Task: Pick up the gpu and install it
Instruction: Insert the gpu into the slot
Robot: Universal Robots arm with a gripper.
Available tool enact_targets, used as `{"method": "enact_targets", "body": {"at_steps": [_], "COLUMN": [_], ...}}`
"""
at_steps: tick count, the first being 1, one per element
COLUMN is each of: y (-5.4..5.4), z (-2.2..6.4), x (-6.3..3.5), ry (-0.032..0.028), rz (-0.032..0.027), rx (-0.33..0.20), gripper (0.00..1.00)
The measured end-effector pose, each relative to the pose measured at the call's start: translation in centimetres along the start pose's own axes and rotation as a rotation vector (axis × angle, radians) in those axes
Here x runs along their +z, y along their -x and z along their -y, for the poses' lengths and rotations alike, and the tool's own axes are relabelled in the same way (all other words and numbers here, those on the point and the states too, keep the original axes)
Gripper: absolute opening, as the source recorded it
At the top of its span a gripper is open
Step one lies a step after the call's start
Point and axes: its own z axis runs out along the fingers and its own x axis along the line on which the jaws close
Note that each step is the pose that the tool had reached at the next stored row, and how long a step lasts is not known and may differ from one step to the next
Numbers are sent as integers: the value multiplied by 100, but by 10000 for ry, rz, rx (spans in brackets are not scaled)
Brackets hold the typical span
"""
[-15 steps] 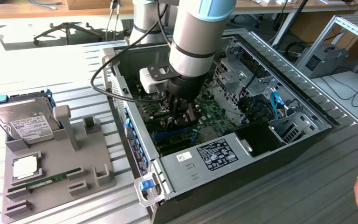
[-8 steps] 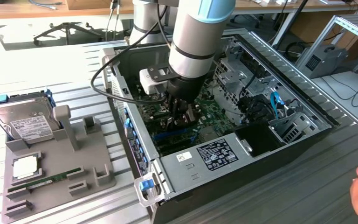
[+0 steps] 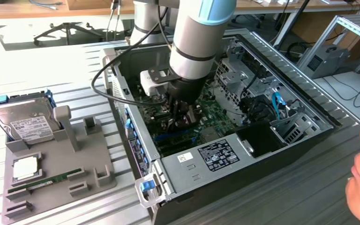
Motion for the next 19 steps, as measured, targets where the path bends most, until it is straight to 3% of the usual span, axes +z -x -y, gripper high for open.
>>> {"method": "enact_targets", "body": {"at_steps": [19], "y": [-1], "z": [2], "x": [46], "ry": [0], "rz": [-7], "rx": [-5], "gripper": [26]}}
